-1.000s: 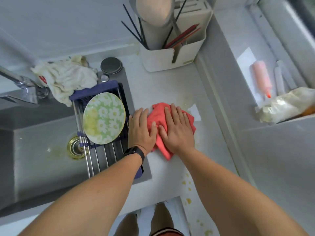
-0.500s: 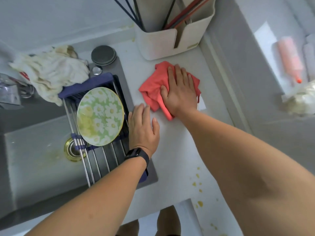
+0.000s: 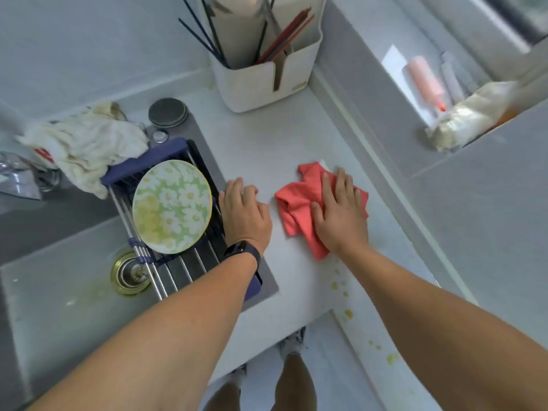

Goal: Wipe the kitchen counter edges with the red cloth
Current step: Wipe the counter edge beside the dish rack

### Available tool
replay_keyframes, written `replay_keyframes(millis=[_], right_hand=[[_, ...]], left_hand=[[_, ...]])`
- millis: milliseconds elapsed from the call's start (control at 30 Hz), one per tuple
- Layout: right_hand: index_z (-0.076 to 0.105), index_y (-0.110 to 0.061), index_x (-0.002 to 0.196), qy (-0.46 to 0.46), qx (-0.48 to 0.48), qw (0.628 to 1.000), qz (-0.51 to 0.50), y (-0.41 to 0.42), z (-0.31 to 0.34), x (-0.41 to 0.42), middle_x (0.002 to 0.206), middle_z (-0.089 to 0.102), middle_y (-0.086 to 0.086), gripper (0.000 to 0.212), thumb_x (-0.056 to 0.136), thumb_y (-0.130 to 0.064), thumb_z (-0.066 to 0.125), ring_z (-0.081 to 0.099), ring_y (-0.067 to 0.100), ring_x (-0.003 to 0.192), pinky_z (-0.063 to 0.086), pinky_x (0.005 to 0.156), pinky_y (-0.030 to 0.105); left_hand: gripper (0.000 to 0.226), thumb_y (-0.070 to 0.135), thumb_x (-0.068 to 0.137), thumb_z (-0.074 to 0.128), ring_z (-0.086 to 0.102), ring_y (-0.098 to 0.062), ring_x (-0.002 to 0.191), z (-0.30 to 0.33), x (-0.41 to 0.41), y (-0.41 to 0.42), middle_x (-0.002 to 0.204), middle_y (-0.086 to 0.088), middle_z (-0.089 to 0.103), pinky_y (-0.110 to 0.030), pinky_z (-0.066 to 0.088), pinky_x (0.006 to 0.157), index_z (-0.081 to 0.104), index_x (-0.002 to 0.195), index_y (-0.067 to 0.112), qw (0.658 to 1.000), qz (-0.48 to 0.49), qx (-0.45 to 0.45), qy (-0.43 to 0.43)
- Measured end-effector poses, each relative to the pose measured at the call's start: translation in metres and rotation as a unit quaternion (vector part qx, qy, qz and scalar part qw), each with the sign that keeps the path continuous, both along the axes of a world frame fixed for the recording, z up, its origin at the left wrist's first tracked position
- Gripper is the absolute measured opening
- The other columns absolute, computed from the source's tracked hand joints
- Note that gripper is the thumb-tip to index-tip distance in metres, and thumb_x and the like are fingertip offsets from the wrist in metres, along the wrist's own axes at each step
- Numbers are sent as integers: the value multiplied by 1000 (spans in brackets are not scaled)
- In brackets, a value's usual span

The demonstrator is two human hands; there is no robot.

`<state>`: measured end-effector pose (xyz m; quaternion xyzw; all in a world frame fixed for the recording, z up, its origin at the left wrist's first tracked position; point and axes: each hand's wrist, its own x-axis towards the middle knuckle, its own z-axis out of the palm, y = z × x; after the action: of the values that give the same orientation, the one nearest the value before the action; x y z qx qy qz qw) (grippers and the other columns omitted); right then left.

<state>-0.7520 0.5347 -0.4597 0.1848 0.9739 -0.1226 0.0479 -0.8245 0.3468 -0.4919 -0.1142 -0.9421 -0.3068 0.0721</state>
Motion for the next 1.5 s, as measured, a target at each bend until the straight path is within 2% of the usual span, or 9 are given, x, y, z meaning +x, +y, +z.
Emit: replay_keyframes(millis=[67,167,233,500,1067,1500], right_hand=[[15,-17,165,13,-16,999,-43,-10,6,-3,173,6,14,69,102,-36,38,6,33,159,6,129,46],[11,-20,166,-4,-47,997,-58,-27,-2,-5,173,3,12,69,105,-47,30,1,32,160,0,129,49],[9,-22,166,8,-31,998,-48,-28,-11,-8,173,3,11,72,104,-53,30,-1,31,160,-1,129,49],[14,-21,165,22,0,999,39,19,-21,-73,173,10,10,69,105,-51,29,7,30,160,3,129,47],[13,-15,165,43,9,996,75,44,-24,-179,172,11,12,75,102,-51,31,8,33,159,4,130,43],[8,-14,166,38,-3,996,75,44,-22,-207,173,9,12,82,99,-57,27,6,32,159,4,130,43]], left_hand=[[23,11,84,49,47,-43,133,-1,-1,0,134,-21,58,-57,32,114,64,101,6,1000,9,1,0],[23,12,86,48,46,-42,135,-2,1,1,135,-21,58,-56,30,116,64,102,6,1000,11,-6,-9],[23,12,86,48,46,-42,135,-4,1,2,135,-21,57,-57,30,116,63,103,7,1000,7,-11,-3],[24,9,84,50,45,-42,136,-2,0,5,136,-19,56,-58,28,118,62,105,7,999,18,-45,-13],[23,11,87,51,43,-39,139,-4,1,5,137,-17,55,-56,26,120,61,107,8,998,31,-46,-13],[21,14,88,54,43,-38,139,-6,1,7,136,-16,56,-56,26,120,62,107,8,998,37,-42,1]])
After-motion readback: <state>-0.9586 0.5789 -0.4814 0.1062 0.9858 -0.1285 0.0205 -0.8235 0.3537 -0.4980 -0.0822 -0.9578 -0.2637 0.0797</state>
